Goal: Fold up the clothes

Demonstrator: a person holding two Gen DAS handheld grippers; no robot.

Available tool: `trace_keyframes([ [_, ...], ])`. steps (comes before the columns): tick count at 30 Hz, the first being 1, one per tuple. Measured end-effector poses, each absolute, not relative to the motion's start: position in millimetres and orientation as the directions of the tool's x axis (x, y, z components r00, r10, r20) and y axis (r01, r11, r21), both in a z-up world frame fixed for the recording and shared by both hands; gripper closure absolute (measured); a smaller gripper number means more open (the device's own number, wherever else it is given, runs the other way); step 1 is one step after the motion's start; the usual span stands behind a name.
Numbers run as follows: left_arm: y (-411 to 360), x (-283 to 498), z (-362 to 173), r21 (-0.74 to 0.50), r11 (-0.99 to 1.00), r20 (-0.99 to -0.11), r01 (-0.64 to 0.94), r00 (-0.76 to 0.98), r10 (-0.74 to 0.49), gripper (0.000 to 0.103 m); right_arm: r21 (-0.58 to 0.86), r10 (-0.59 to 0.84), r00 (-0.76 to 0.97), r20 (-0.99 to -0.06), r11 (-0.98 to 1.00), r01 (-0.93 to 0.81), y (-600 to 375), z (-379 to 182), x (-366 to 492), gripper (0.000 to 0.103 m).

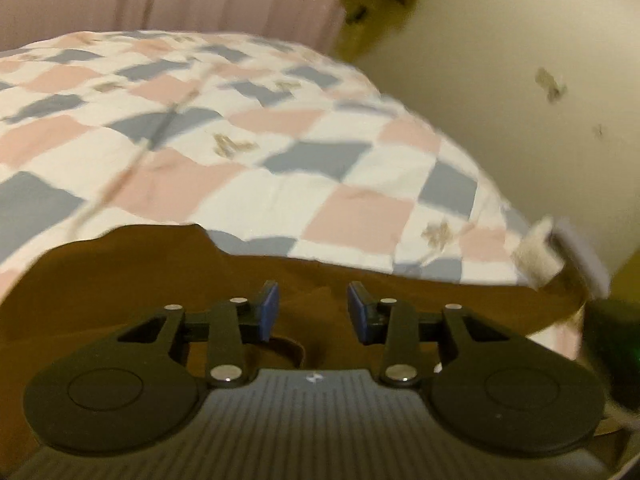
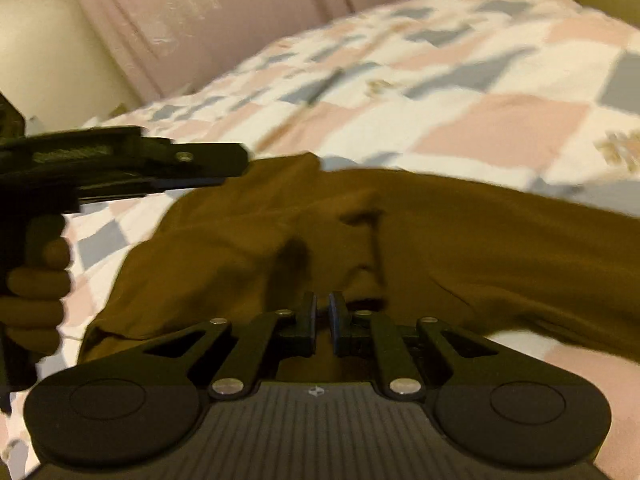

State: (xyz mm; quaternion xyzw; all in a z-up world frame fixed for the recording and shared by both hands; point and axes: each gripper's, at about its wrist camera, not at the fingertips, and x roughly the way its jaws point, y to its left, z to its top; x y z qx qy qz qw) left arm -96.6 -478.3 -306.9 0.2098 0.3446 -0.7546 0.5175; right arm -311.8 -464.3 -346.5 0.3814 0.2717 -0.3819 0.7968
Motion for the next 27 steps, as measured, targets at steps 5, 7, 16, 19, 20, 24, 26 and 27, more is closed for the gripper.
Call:
trace_keyframes([
  [5, -489, -122, -367, -0.113, -0.261, -0.816, 0.959, -0.240, -0.526, 0.100, 0.502, -0.414, 0.573, -0.707, 0.277, 0.819, -459, -347, -360, 0.076],
  [7, -483, -125, -358, -0.102, -0.261, -0.804, 0.960, -0.234, -0.547, 0.100, 0.515, -0.449, 0.544, -0.709, 0.199, 0.834, -450, -339, -398, 0.073],
  [16, -485, -156, -355, -0.054, -0.263, -0.822, 0.963, -0.192, -0.536, 0.080, 0.299, -0.659, 0.048, -0.750, -0.273, 0.914, -417, -298, -590, 0.056],
  [19, -478, -152, -342, -0.116, -0.187, -0.797, 0.976, -0.203, -0.569, 0.079, 0.341, -0.687, -0.090, -0.721, -0.464, 0.817, -414, -300, -658, 0.049],
  [20, -474, -150, -336, -0.134, -0.165, -0.789, 0.977, -0.206, -0.579, 0.079, 0.354, -0.691, -0.121, -0.713, -0.503, 0.788, -412, -305, -675, 0.047],
  [24, -454, -139, -320, -0.172, -0.114, -0.788, 0.979, -0.206, -0.580, 0.077, 0.382, -0.696, -0.190, -0.693, -0.577, 0.722, -421, -324, -713, 0.047],
  [26, -444, -133, -316, -0.174, -0.095, -0.796, 0.980, -0.197, -0.572, 0.077, 0.371, -0.695, -0.205, -0.689, -0.581, 0.724, -434, -331, -712, 0.049],
  [27, -438, -128, -315, -0.173, -0.082, -0.801, 0.981, -0.189, -0.568, 0.077, 0.361, -0.689, -0.207, -0.694, -0.583, 0.728, -441, -334, -710, 0.060],
])
